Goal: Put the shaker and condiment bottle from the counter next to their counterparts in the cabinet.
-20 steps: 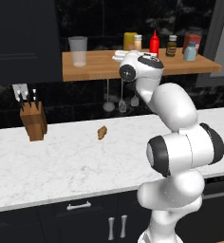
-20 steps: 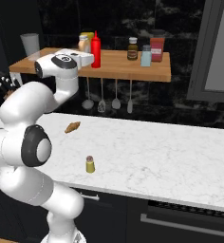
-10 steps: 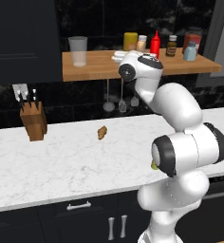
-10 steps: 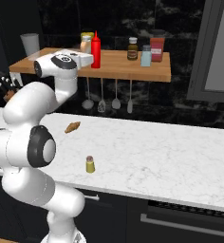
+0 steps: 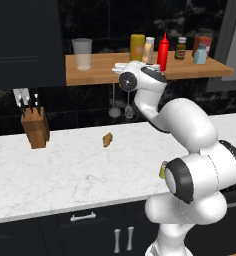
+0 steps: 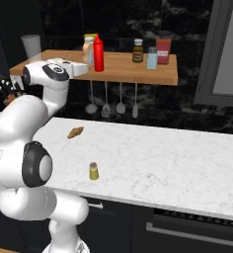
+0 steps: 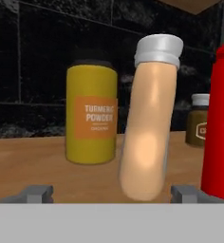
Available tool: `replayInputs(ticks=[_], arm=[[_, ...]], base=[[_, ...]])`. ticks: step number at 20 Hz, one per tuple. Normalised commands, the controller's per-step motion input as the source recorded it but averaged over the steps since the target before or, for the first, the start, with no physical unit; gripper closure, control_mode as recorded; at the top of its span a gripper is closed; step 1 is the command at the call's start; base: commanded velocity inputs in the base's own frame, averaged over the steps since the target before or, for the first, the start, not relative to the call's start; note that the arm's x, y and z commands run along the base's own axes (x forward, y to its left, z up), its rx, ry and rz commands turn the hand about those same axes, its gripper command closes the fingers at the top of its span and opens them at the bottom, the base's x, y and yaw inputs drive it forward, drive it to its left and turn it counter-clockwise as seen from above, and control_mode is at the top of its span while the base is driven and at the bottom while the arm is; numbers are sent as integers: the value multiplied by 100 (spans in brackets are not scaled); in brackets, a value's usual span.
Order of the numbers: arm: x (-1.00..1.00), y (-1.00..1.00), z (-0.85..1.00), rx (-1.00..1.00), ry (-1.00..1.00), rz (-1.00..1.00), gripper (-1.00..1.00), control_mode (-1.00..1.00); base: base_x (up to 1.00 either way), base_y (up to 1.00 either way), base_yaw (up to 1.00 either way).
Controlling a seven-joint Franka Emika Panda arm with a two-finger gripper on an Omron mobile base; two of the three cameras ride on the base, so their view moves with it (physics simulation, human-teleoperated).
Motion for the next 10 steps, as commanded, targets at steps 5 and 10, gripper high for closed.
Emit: replayInputs(ticks=[5,10], arm=[[-47,25,-23,0,3,0,-100,-100],[-62,7,-24,0,0,-5,-100,-100]], base=[[0,0,0],[0,0,0]])
